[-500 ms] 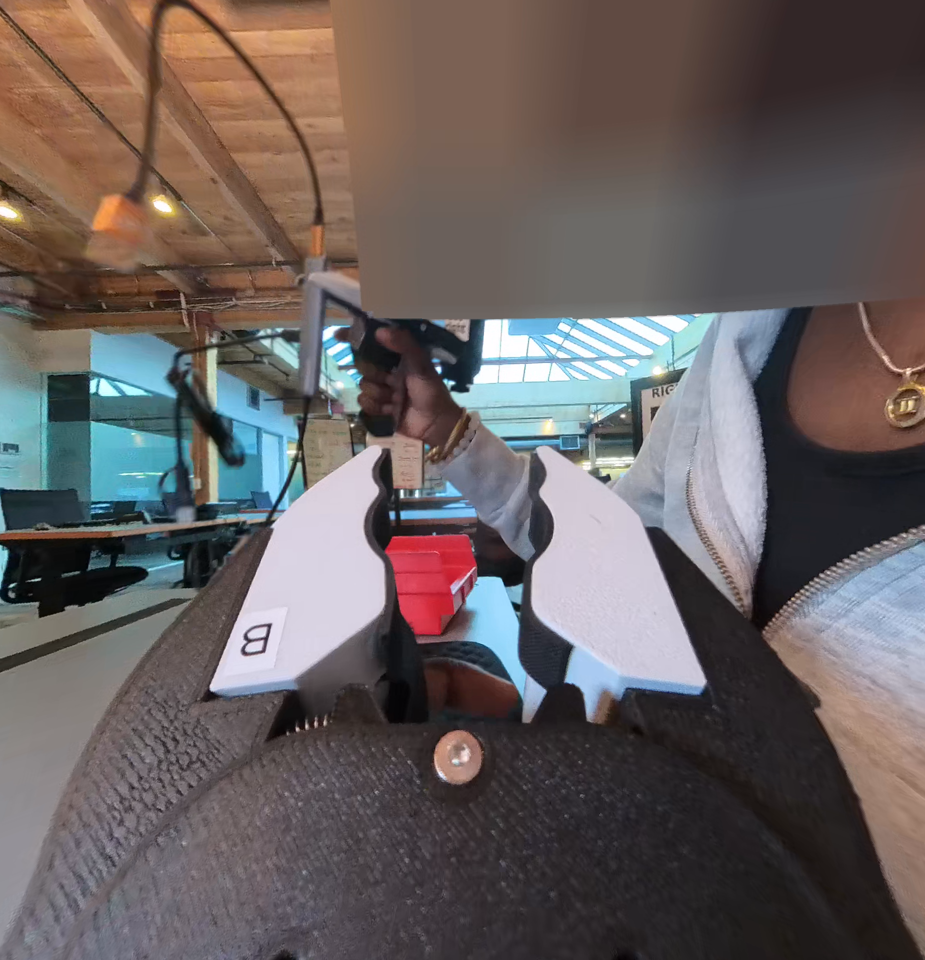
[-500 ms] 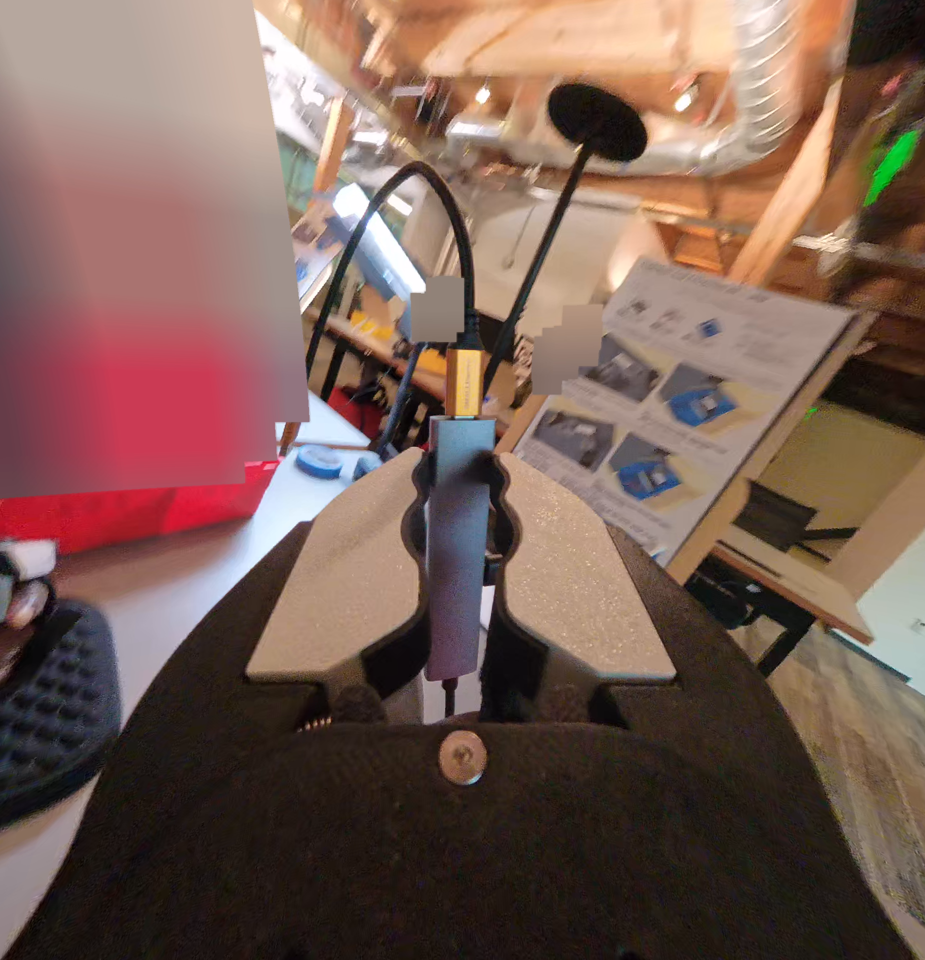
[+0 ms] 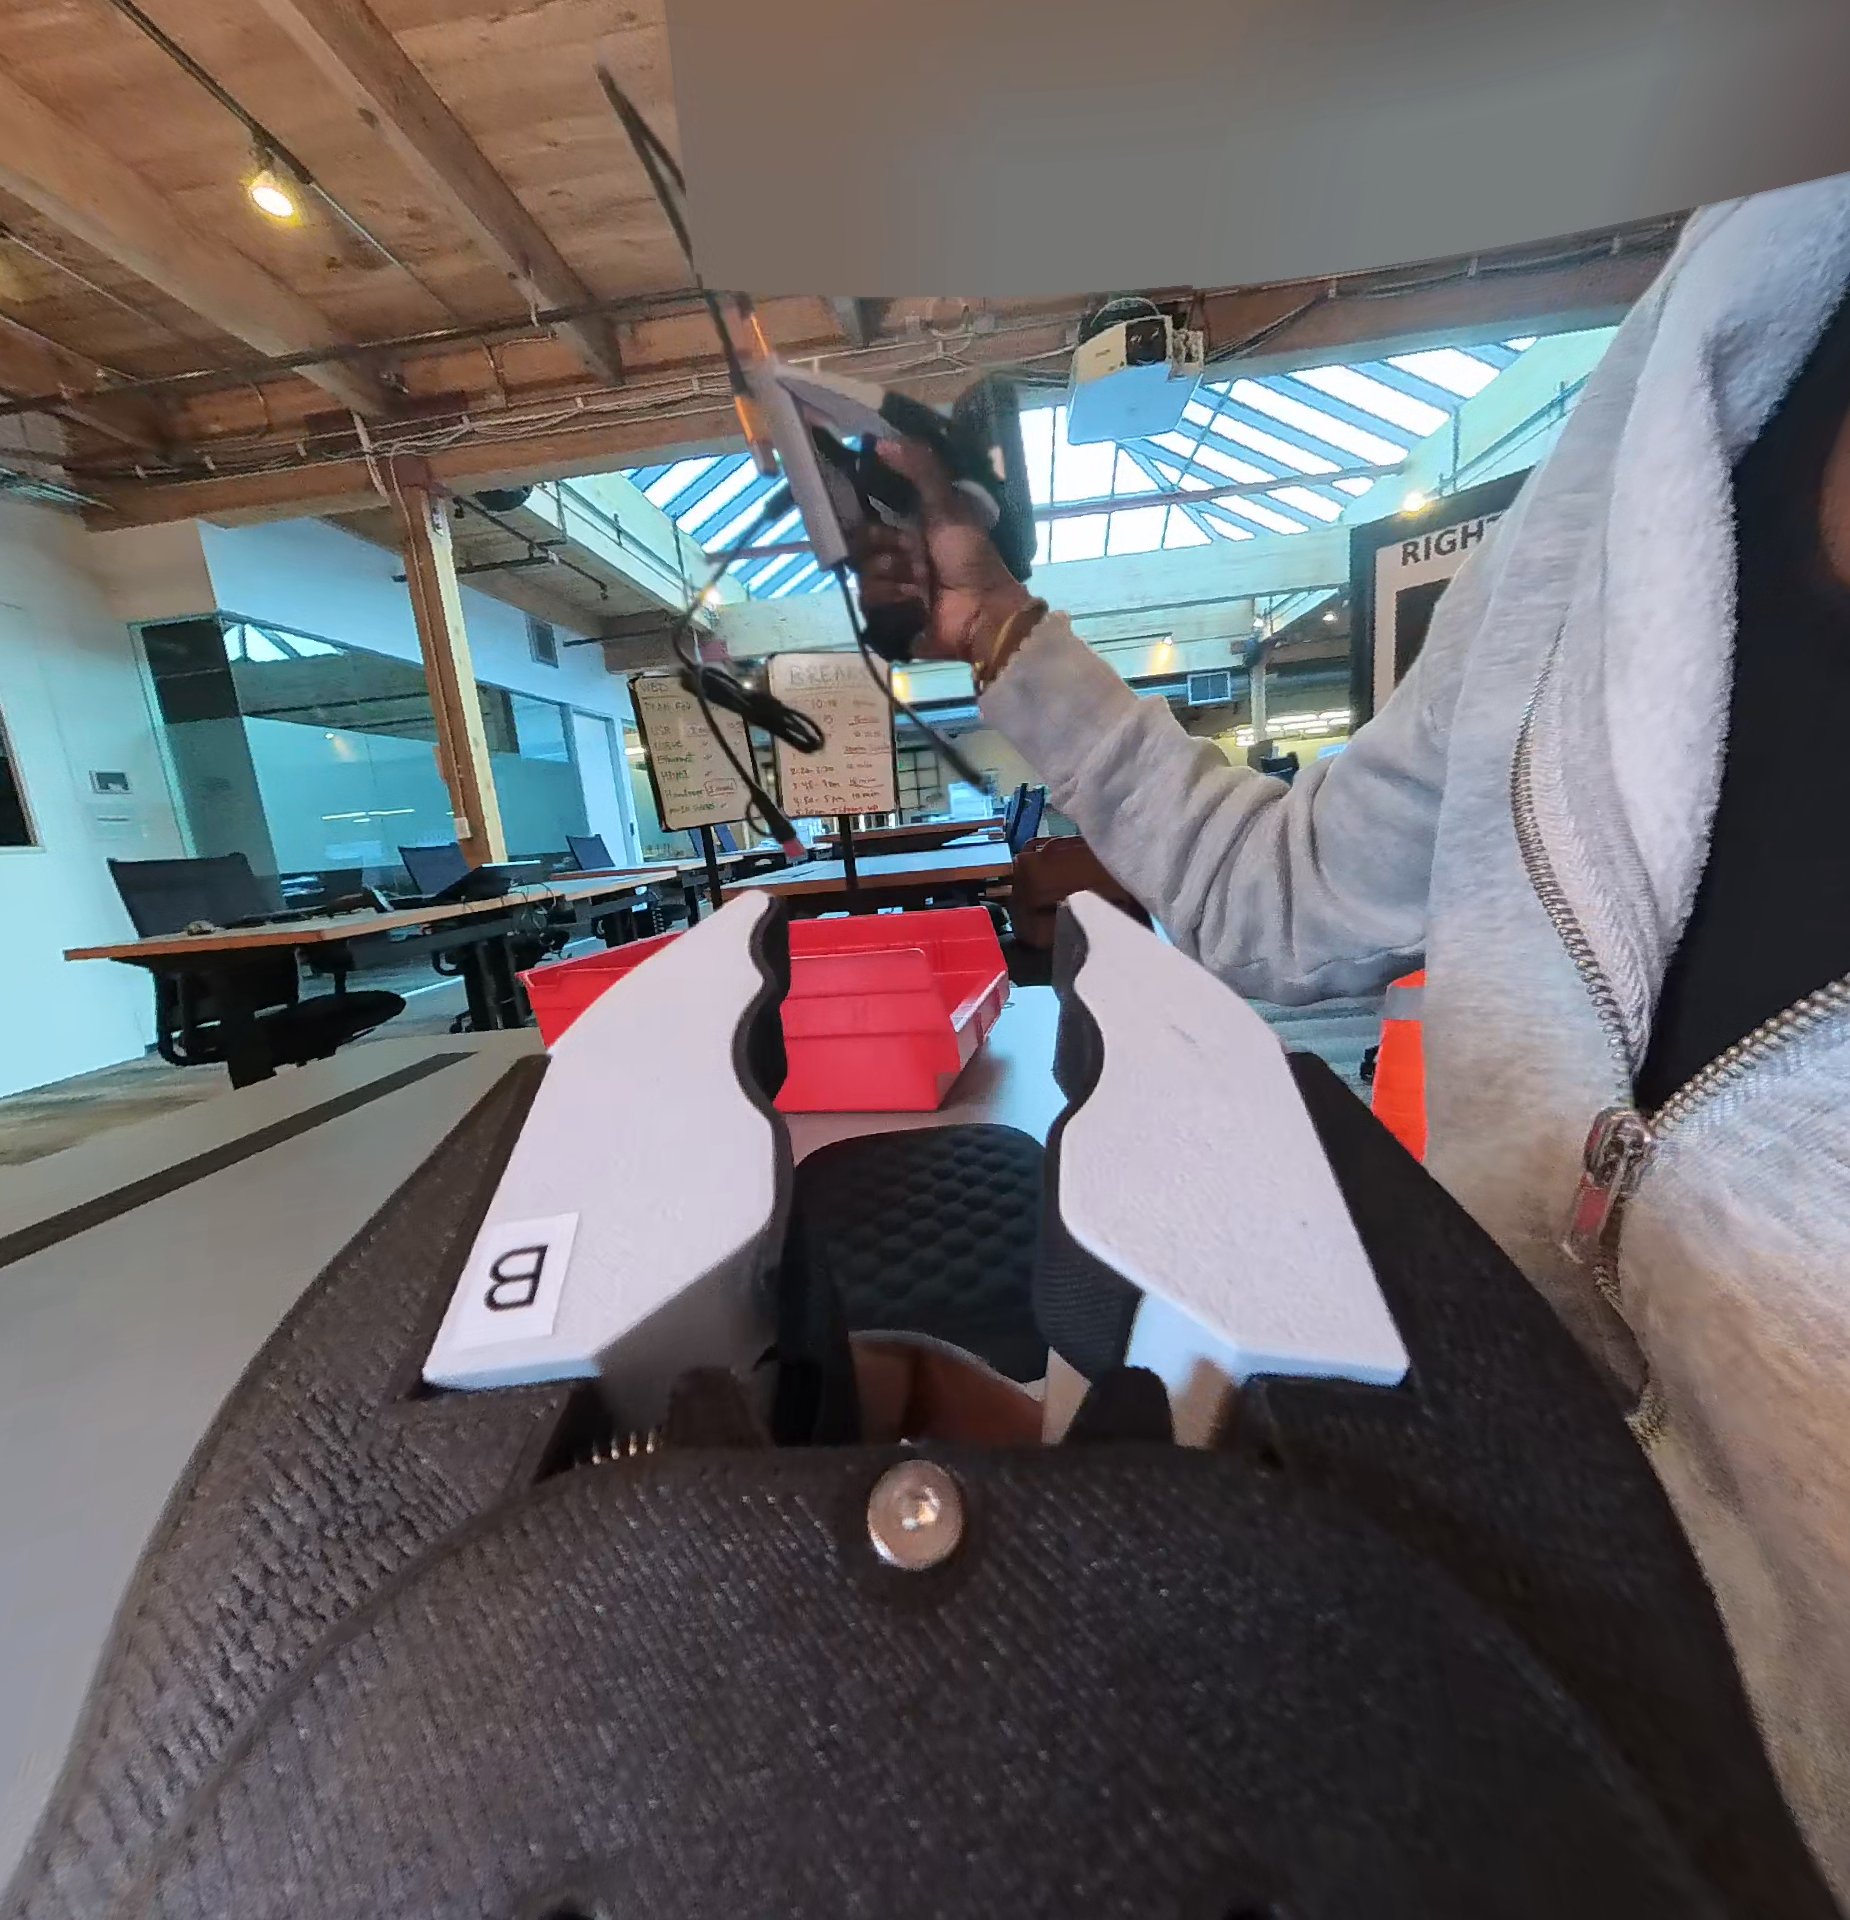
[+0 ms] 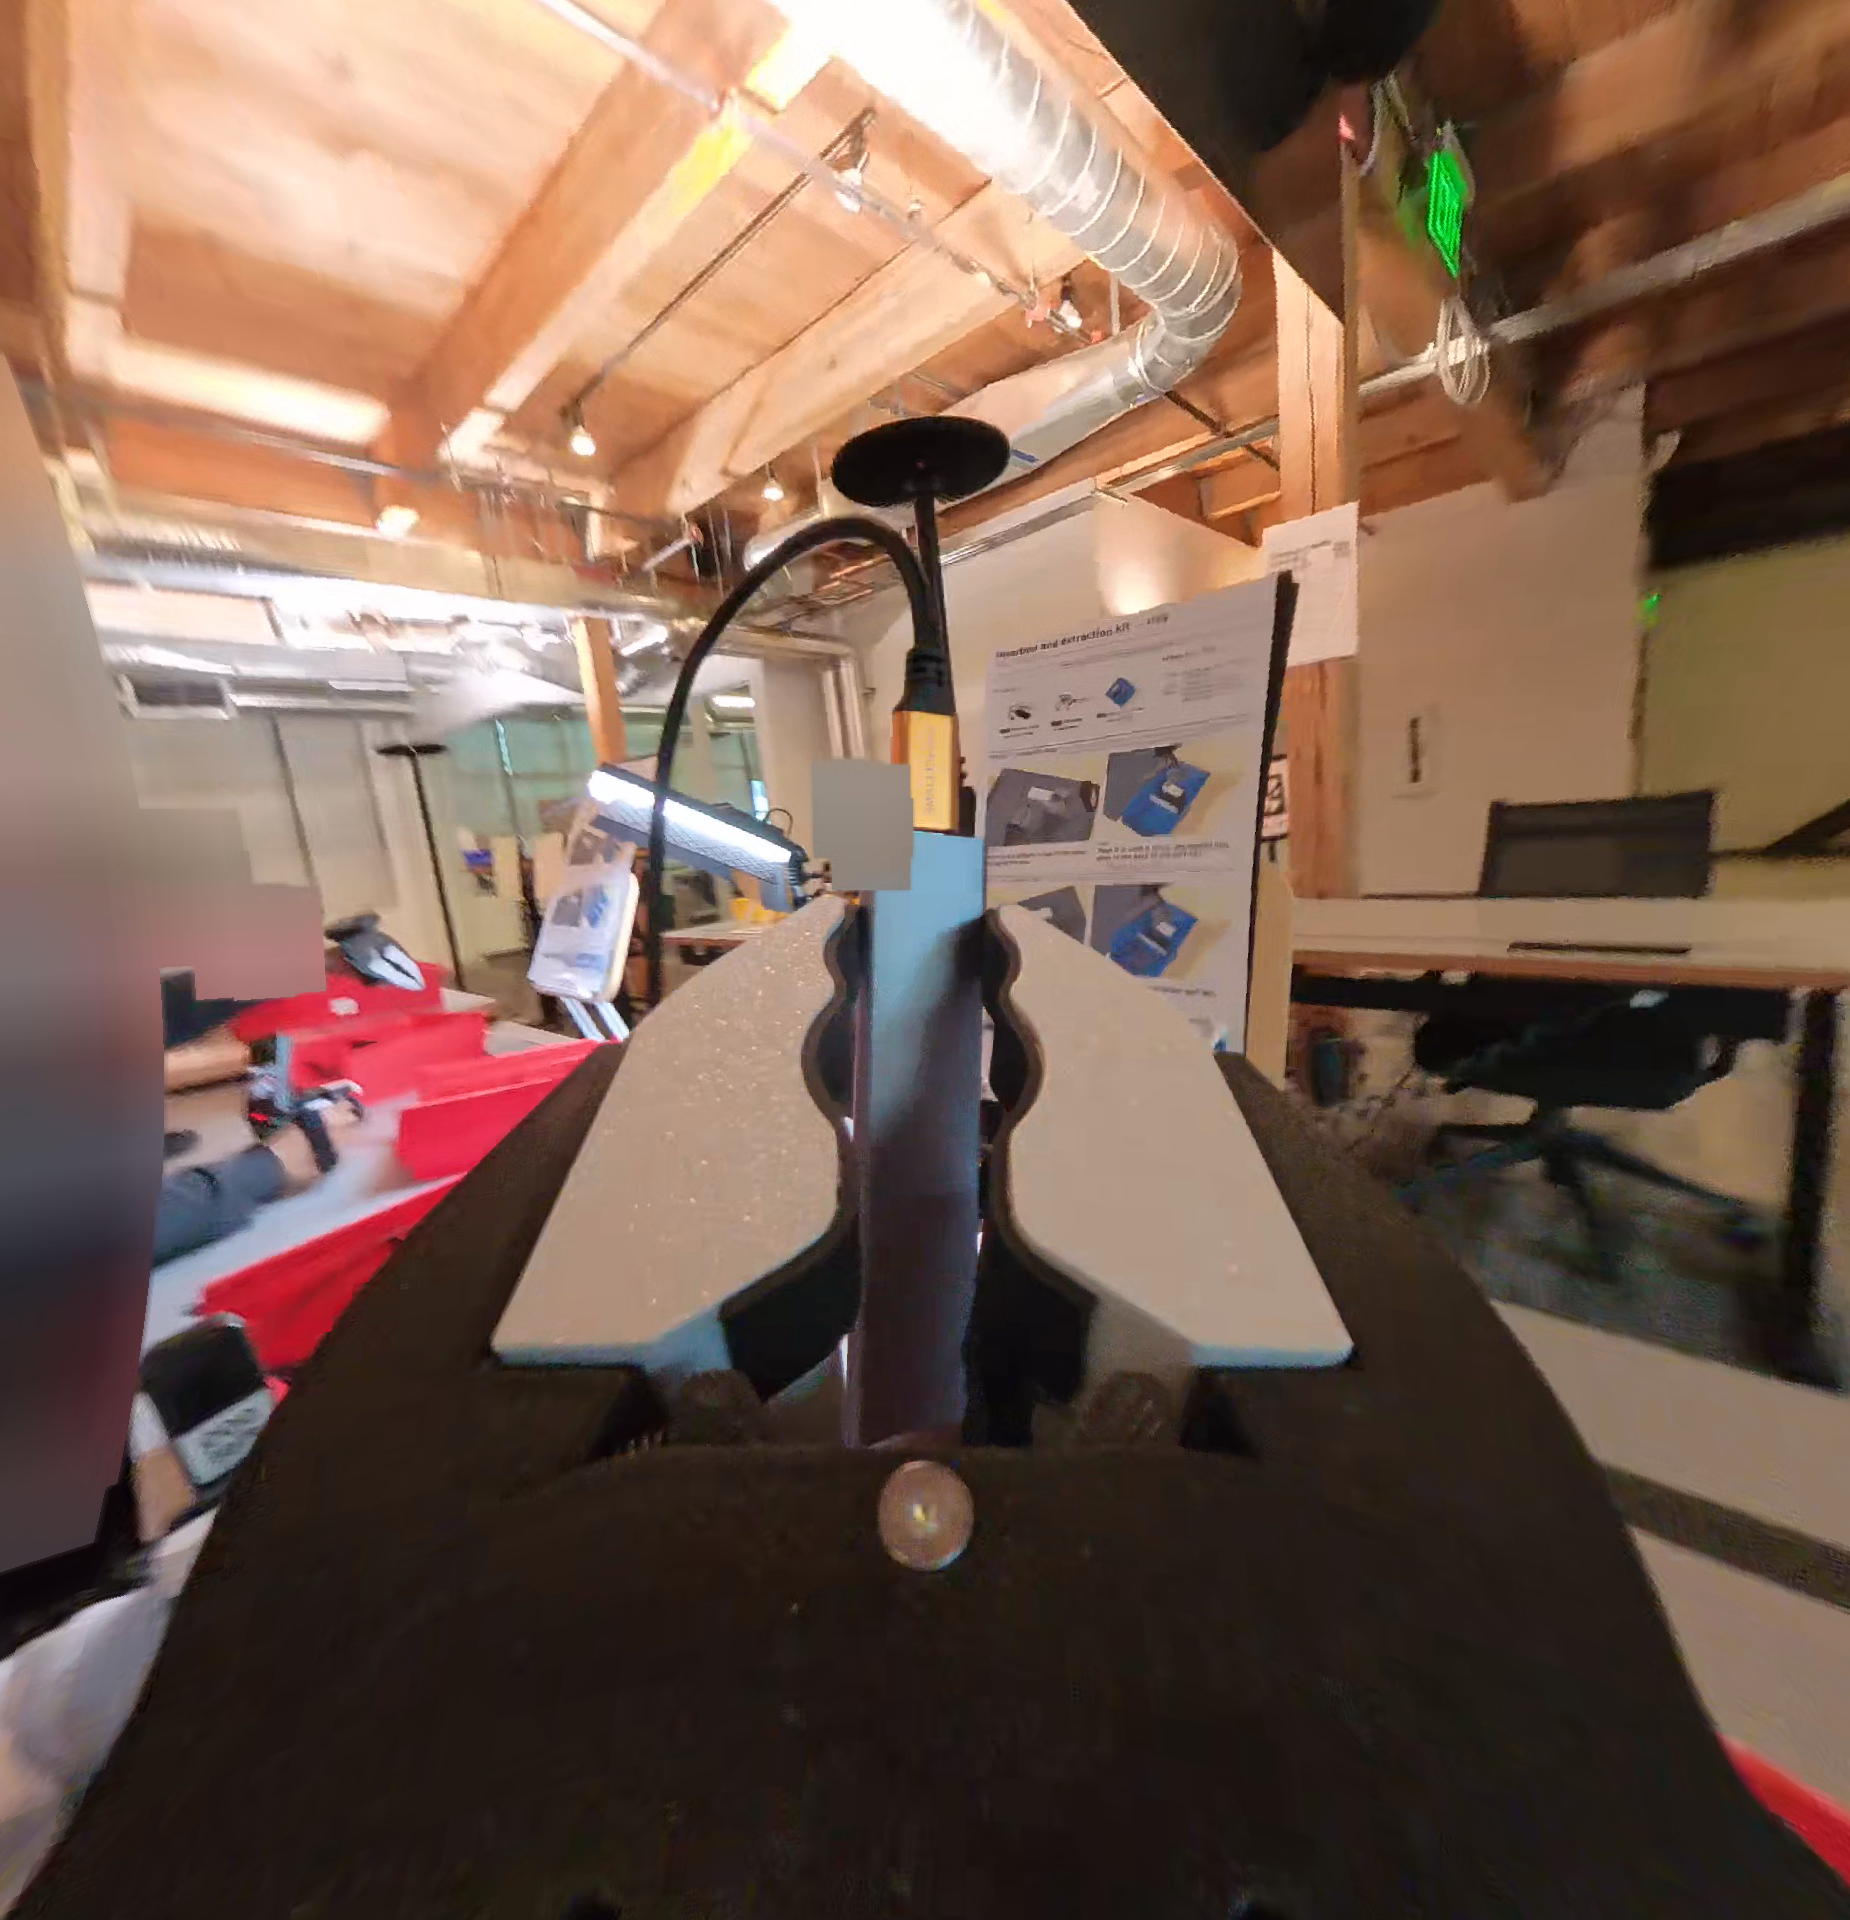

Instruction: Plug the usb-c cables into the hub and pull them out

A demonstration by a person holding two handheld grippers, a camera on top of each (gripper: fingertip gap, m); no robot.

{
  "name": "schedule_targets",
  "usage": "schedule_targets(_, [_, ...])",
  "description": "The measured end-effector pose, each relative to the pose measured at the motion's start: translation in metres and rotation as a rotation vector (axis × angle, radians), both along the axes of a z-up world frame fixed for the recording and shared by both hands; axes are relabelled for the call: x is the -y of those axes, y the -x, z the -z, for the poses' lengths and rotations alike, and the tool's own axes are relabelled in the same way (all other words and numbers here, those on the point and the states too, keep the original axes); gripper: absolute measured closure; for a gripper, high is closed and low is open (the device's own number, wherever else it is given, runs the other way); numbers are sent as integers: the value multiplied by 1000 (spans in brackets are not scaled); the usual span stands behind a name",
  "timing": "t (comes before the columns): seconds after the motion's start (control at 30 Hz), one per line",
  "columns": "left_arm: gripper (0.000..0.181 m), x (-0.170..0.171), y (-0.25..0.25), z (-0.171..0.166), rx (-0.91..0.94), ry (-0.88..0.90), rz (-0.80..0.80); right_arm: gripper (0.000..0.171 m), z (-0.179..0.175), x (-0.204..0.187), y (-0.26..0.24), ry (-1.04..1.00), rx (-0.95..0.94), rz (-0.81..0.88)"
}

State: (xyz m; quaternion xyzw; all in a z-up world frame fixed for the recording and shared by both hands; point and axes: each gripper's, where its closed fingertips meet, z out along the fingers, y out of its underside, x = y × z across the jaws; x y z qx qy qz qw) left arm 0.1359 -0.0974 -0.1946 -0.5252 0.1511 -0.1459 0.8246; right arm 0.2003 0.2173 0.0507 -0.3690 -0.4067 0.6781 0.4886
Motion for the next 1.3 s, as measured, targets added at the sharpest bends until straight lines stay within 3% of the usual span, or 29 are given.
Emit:
schedule_targets(0.23, [132, -3, 2, 2, -3, 12, -15, 149, 42, -72, -8, 234, 59, -100])
schedule_targets(0.57, [133, -4, 6, 2, 20, 18, -18, 150, 134, -131, 19, -82, 173, 36])
schedule_targets(0.67, [133, -4, 7, 2, 29, 18, -19, 150, 155, -116, 28, -288, 215, 94])
schedule_targets(0.87, [134, -4, 8, 2, 30, 18, -24, 149, 188, -31, 32, -417, 212, -59])
schedule_targets(1.0, [134, -4, 7, 2, 20, 15, -29, 149, 204, -32, 27, -263, 242, -23])
schedule_targets(1.2, [134, -4, 6, 2, 10, 17, -32, 149, 200, -94, -6, 297, 61, 80])
schedule_targets(1.3, [134, -4, 6, 3, 13, 21, -31, 149, 230, -108, -3, 264, 207, 245])
